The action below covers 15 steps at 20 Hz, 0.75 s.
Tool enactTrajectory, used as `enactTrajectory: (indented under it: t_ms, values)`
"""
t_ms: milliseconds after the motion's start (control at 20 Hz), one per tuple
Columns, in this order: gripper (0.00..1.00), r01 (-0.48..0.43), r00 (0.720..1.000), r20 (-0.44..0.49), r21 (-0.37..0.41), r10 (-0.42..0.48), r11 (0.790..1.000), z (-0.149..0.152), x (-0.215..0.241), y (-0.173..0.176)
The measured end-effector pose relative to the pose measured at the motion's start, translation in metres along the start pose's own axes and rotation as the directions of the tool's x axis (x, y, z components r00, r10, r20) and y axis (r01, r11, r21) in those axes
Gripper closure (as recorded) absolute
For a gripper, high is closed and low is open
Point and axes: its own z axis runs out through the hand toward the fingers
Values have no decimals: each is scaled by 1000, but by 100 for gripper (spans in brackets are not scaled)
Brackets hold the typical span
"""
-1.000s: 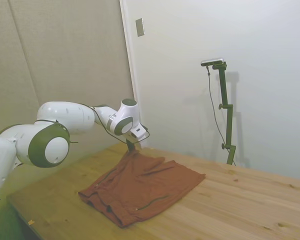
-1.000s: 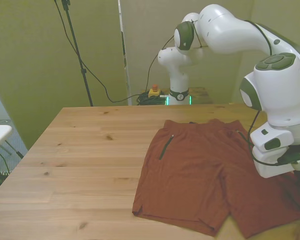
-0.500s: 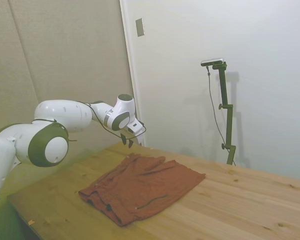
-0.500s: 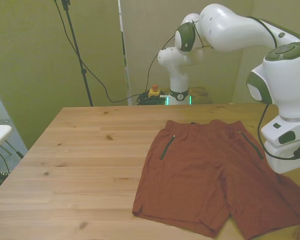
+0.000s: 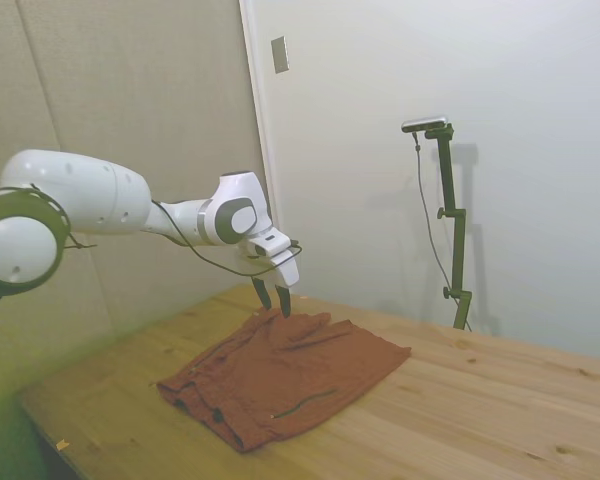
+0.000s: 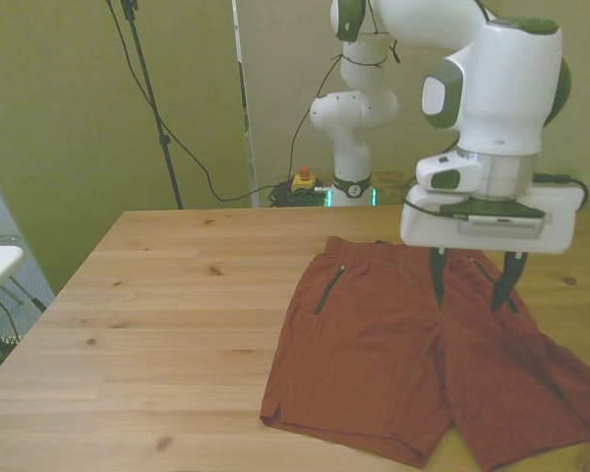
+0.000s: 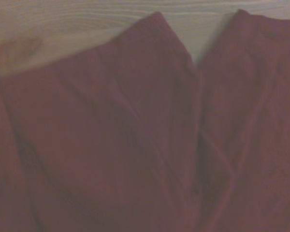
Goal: Unfold the shorts
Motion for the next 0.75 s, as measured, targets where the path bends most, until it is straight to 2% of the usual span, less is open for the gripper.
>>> enactTrajectory:
  t_ms: [250,500,750]
  values:
    - [0,56,997,45,-13,-56,998,-30,-54,48]
    - [0,146,985,91,5,-145,989,-59,-129,105]
    - [0,172,980,102,12,-172,985,-69,-195,175]
